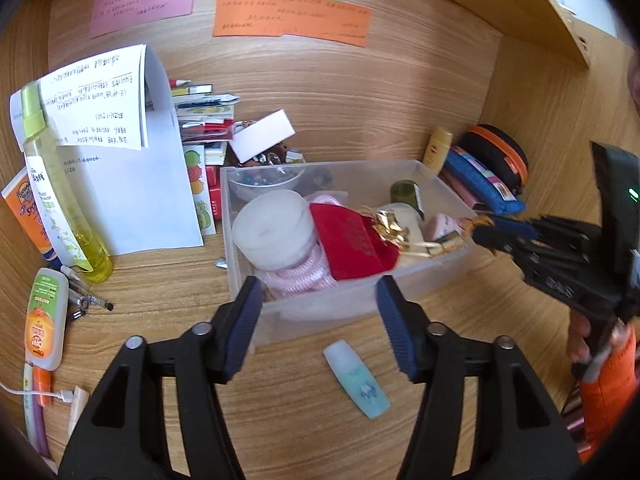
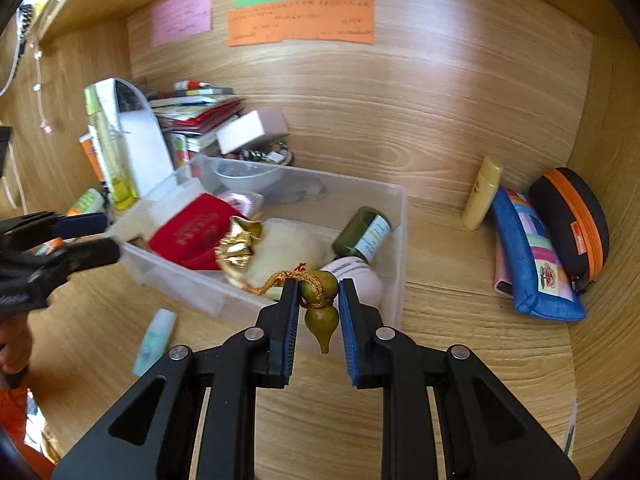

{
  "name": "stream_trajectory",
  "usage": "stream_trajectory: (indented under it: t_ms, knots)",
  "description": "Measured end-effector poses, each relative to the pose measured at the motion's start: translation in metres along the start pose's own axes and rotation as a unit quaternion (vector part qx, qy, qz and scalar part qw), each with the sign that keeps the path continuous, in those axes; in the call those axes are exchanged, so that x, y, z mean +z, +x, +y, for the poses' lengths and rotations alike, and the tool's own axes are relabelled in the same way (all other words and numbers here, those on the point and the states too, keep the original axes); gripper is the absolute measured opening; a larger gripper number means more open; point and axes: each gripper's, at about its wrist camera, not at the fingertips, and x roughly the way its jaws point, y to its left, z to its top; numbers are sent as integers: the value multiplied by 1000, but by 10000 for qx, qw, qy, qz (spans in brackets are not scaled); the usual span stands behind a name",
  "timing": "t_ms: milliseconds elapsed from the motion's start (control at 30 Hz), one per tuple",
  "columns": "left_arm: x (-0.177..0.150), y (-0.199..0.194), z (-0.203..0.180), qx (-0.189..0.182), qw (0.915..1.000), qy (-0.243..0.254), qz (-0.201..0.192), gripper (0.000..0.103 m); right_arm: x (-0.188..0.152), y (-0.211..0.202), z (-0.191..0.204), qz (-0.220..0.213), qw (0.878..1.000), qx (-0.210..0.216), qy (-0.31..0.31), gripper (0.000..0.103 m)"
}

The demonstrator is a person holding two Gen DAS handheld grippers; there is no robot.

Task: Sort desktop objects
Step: 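Lower the gourd charm into the clear box and open the right gripper, then move the left gripper to the light blue tube while the right gripper moves to the blue Max card pack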

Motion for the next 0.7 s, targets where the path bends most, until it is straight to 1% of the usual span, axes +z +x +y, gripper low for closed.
stream_trajectory:
  t_ms: [133, 233, 367, 467, 500, 700]
  knots:
    - [-9, 1, -7, 18, 9999, 113, 76, 64, -3, 6, -8, 85, 9998, -26, 164, 18]
    - [-18, 7, -10, -38, 9996, 150, 236, 64, -5, 5, -13, 85, 9995, -15, 289, 18]
    - [-29, 18, -14, -54, 9986, 189, 495, 64, -8, -1, -14, 86, 9996, -55, 254, 18]
    - [-36, 30, -14, -78, 9973, 160, 716, 64, -10, -3, -15, 94, 9996, -110, 236, 23]
    - [-39, 33, -14, -74, 9967, 162, 791, 64, -11, -3, -16, 108, 9995, -110, 259, 26]
    - [-48, 43, -19, -37, 9945, 206, 1024, 64, -18, -11, -17, 103, 9995, 7, 299, 29]
